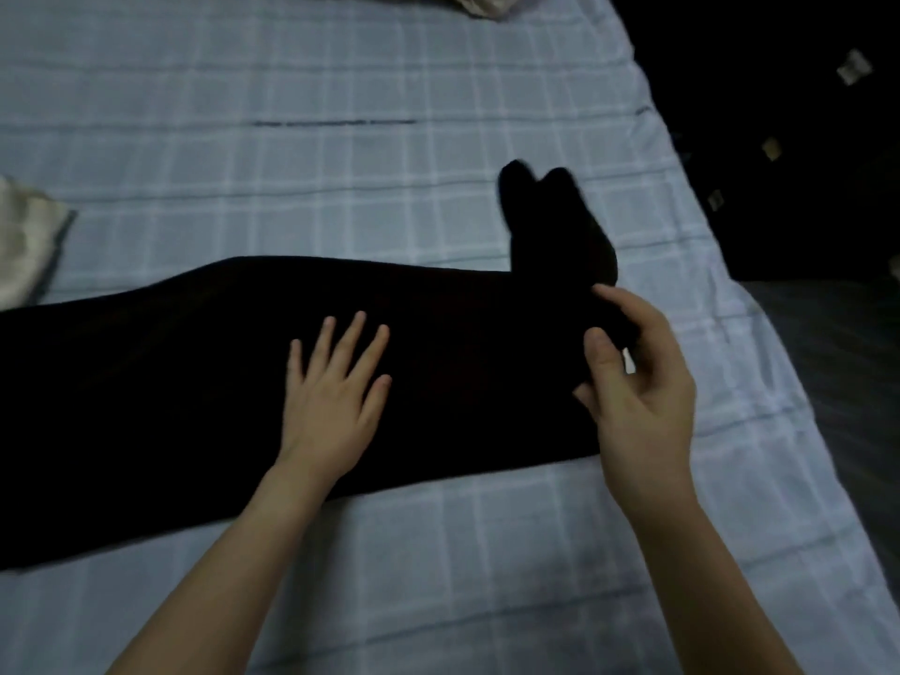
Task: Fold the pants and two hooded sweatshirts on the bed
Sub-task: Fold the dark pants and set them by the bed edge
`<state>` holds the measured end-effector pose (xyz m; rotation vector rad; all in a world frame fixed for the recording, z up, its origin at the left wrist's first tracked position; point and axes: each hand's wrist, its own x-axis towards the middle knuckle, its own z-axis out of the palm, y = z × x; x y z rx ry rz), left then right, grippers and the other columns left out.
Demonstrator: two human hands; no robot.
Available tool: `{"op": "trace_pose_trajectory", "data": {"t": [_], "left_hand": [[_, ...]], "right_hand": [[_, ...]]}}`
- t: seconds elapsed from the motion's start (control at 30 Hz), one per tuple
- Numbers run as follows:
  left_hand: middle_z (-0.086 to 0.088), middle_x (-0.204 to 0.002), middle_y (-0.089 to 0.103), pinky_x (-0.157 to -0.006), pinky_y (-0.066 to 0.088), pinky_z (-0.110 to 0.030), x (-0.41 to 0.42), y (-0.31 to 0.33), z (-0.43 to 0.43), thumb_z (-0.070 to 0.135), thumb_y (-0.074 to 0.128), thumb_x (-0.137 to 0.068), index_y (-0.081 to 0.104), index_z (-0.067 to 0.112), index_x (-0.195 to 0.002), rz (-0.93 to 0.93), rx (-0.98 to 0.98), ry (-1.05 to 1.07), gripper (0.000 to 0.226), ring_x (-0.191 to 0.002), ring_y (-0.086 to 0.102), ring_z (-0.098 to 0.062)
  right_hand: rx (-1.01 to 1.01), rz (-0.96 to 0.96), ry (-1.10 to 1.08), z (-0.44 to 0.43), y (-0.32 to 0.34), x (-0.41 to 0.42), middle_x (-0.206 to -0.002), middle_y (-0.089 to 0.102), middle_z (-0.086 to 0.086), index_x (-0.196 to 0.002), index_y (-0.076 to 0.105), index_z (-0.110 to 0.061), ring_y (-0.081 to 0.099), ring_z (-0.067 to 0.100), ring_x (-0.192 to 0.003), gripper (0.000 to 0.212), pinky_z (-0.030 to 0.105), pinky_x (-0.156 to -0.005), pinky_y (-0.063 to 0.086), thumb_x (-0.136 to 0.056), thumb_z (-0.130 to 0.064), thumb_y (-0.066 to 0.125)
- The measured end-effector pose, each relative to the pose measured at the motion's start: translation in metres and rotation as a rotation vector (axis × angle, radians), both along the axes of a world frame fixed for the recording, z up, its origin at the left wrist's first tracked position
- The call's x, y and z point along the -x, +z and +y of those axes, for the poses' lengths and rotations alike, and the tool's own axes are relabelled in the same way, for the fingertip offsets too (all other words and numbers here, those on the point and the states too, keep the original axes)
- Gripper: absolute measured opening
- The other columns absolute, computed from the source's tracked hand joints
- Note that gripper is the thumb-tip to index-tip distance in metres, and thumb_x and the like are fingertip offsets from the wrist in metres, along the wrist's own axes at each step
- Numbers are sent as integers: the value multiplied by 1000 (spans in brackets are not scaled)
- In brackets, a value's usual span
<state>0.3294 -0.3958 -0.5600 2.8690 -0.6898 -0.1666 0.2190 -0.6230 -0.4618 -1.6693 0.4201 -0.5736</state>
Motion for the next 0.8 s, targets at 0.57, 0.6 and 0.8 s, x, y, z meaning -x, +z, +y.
{"op": "trace_pose_trajectory", "data": {"t": [0.57, 0.6, 0.8], "left_hand": [[0, -160, 30, -118, 9, -60, -1, -23, 85, 44, 28, -98, 36, 30, -151, -20, 57, 162, 56, -150, 17, -31], [0, -160, 30, -119, 9, -60, -2, -23, 84, 44, 28, -98, 35, 31, -151, -11, 57, 164, 56, -150, 17, -30], [5, -161, 27, -121, 1, -52, -4, -17, 86, 36, 40, -103, 35, 32, -151, 81, 190, 190, 48, -152, 10, -23]], "right_hand": [[18, 307, 226, 64, -53, -19, -92, 69, -15, -112, 70, -36, 64, 3, -75, 26, 19, -64, 55, -101, -15, 57], [68, 323, 235, 69, -56, -19, -101, 69, -14, -111, 69, -36, 65, 1, -84, 27, 18, -71, 54, -101, -14, 56], [572, 426, 539, 97, -49, -14, -138, 40, 1, -137, 41, -60, 43, 3, -119, 49, 7, -104, 32, -103, -25, 49]]}}
